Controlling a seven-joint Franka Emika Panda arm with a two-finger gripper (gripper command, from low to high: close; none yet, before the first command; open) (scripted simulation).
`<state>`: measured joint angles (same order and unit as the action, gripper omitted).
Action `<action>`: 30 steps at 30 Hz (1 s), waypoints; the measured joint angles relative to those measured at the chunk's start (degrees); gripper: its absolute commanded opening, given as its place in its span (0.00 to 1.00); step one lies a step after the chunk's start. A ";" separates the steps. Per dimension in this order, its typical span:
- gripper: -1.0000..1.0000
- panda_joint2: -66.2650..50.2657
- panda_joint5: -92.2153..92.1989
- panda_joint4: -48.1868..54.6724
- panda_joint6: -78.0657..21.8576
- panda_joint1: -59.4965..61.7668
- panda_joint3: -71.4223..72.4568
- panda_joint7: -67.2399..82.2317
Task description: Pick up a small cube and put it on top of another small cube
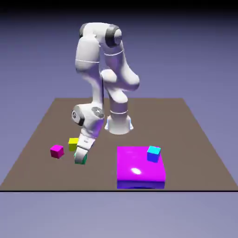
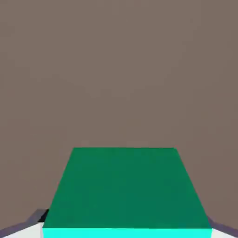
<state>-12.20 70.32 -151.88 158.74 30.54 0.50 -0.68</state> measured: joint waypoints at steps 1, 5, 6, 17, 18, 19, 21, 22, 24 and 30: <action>0.00 1.85 -2.49 -0.94 -0.54 -0.02 0.54 2.14; 0.00 7.07 -9.55 -3.59 -2.08 -0.07 2.07 8.21; 0.00 7.77 -11.44 -2.89 -3.30 -2.80 3.11 9.53; 0.00 15.37 -32.29 4.80 -16.65 -25.93 14.43 23.98; 0.00 16.06 -34.18 5.50 -17.87 -27.99 15.47 25.30; 0.00 16.75 -36.07 6.20 -19.08 -29.89 16.51 26.61; 0.00 18.14 -39.86 7.60 -21.51 -33.61 18.58 29.23; 0.00 18.83 -41.75 8.30 -22.72 -35.49 19.61 30.54; 0.00 19.60 -43.82 9.06 -24.05 -37.66 20.75 31.98; 1.00 10.21 -32.64 8.13 -15.91 -35.25 19.18 23.65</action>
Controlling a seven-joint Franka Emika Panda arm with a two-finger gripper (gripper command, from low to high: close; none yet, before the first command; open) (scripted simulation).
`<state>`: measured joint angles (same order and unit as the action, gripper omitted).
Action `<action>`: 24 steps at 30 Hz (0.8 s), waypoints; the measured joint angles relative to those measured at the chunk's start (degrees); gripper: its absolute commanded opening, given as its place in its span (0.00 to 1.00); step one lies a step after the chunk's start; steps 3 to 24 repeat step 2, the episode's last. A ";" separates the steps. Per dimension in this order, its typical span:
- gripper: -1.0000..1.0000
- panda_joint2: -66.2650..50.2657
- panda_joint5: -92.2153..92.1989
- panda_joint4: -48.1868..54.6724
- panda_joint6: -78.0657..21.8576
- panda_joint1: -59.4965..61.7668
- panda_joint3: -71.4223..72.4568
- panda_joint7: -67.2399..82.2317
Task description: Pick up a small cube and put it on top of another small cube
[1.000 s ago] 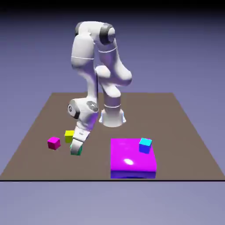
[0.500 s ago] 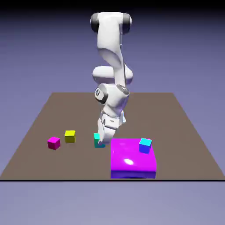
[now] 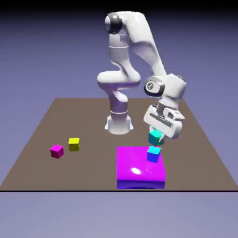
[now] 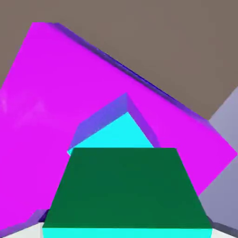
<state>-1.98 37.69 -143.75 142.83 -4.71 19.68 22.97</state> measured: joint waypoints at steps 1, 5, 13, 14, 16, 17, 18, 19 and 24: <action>1.00 0.00 0.04 0.00 0.06 -0.02 -0.04 -0.03; 1.00 0.00 0.04 0.00 0.06 -0.46 -0.04 -0.03; 1.00 0.00 0.04 0.00 0.06 -0.46 -0.04 -0.03; 1.00 0.00 0.04 0.00 0.06 -0.46 -0.04 -0.03; 1.00 0.00 0.04 0.00 0.06 -0.46 -0.04 -0.03; 1.00 0.00 0.04 0.00 0.06 -0.46 -0.04 -0.03; 1.00 0.00 0.04 0.00 0.06 -0.46 -0.04 -0.03; 1.00 0.00 0.04 0.00 0.06 -0.46 -0.04 -0.03; 1.00 0.00 0.04 0.00 0.06 -0.46 -0.04 -0.03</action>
